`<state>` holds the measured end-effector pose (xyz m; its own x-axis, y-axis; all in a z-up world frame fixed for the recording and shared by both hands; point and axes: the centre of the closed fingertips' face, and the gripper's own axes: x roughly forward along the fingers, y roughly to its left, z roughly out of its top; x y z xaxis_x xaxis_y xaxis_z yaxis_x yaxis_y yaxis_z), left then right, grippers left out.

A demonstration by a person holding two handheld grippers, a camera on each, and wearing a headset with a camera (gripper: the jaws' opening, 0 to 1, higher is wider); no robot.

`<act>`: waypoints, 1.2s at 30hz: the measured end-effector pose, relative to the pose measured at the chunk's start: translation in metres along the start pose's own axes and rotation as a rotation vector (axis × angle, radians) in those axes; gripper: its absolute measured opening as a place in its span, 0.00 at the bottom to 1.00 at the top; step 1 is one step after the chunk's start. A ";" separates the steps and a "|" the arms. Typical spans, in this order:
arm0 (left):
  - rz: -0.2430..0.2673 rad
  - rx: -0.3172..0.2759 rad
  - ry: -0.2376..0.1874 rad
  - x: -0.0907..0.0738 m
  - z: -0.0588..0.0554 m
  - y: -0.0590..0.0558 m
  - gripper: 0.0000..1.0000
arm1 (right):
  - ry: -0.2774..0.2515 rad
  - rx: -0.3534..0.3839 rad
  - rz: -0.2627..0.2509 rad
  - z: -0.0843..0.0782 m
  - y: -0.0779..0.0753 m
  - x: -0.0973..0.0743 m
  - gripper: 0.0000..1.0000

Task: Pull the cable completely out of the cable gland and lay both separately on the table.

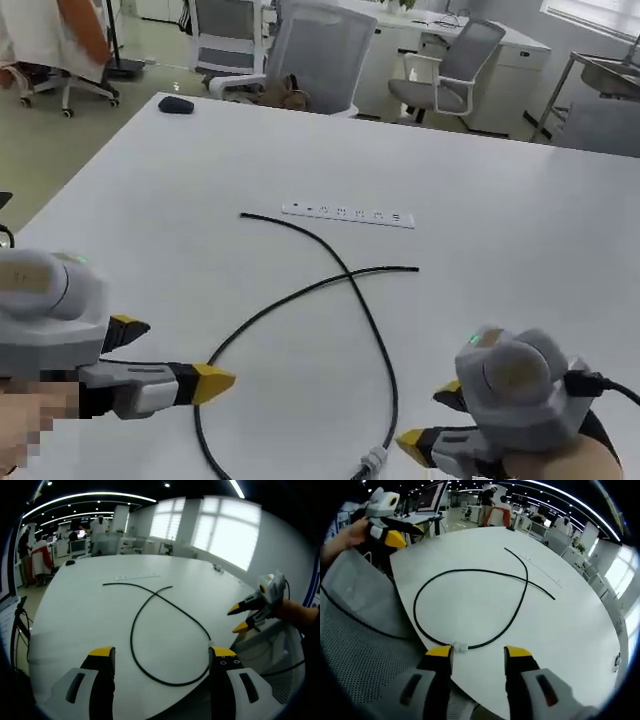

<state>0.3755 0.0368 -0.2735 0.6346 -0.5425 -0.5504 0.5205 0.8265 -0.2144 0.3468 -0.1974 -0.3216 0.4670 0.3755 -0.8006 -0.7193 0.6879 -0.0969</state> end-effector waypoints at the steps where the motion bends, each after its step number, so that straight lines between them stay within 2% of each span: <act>1: -0.005 -0.001 0.004 0.000 -0.001 -0.001 0.76 | 0.005 -0.004 0.002 -0.001 0.001 0.000 0.40; 4: -0.001 0.003 0.010 0.000 -0.002 0.000 0.75 | 0.009 -0.010 0.004 -0.001 0.002 0.001 0.40; 11: -0.002 -0.002 -0.012 -0.001 0.003 0.000 0.75 | 0.013 -0.013 0.005 -0.001 0.002 0.001 0.39; 14: 0.001 0.006 0.003 -0.001 0.000 0.000 0.75 | 0.016 -0.018 0.006 -0.002 0.002 0.001 0.39; 29: 0.004 0.005 0.009 0.000 -0.002 0.001 0.75 | 0.021 -0.035 0.003 -0.002 0.003 0.001 0.39; 36: 0.003 0.018 0.027 0.001 -0.005 -0.001 0.75 | 0.019 -0.035 0.001 -0.002 0.002 0.000 0.39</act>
<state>0.3728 0.0357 -0.2776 0.6207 -0.5359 -0.5723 0.5291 0.8250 -0.1987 0.3444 -0.1967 -0.3232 0.4571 0.3639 -0.8116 -0.7375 0.6652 -0.1171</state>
